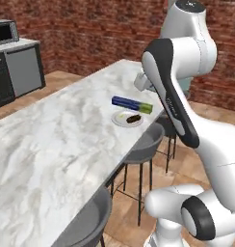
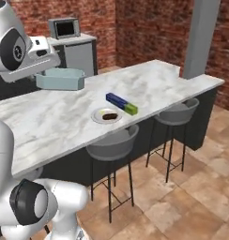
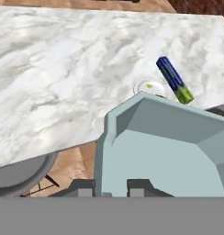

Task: Retrieve the tupperware and aluminum foil from the cabinet and place them on the dining counter near the plate with sweet potato and lemon wedge to prepare for storing leftovers.

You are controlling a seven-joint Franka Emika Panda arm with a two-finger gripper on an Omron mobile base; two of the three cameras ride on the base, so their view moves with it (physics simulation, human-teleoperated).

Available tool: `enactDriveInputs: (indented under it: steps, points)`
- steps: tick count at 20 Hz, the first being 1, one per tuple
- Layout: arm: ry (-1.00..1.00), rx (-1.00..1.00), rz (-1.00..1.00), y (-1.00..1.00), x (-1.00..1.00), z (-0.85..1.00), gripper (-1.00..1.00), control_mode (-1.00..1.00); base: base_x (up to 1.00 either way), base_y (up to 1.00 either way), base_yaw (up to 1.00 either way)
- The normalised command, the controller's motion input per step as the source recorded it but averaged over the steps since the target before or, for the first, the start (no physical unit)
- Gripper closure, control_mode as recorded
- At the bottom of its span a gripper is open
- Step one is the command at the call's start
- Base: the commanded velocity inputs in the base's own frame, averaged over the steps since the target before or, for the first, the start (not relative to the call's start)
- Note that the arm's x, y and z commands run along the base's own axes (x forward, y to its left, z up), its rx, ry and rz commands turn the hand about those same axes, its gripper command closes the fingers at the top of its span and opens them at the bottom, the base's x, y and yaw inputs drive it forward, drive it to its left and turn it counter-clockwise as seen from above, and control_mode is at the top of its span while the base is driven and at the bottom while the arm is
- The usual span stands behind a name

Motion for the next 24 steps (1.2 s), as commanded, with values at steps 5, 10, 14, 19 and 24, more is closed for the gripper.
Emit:
enactDriveInputs:
  steps: [5,10,14,19,24]
  points:
    - [0.0,0.0,0.0,0.0,0.0,0.0,1.0,1.0,0.82,-0.54,0.56]
    - [0.0,0.0,0.0,0.0,0.0,0.0,1.0,1.0,0.6,-0.81,0.5]
    - [0.0,0.0,0.0,0.0,0.0,0.0,1.0,1.0,0.4,-1.0,0.4]
    - [0.0,0.0,0.0,0.0,0.0,0.0,1.0,1.0,0.17,-1.0,0.32]
    - [0.0,0.0,0.0,0.0,0.0,0.0,1.0,1.0,0.31,-0.87,0.32]
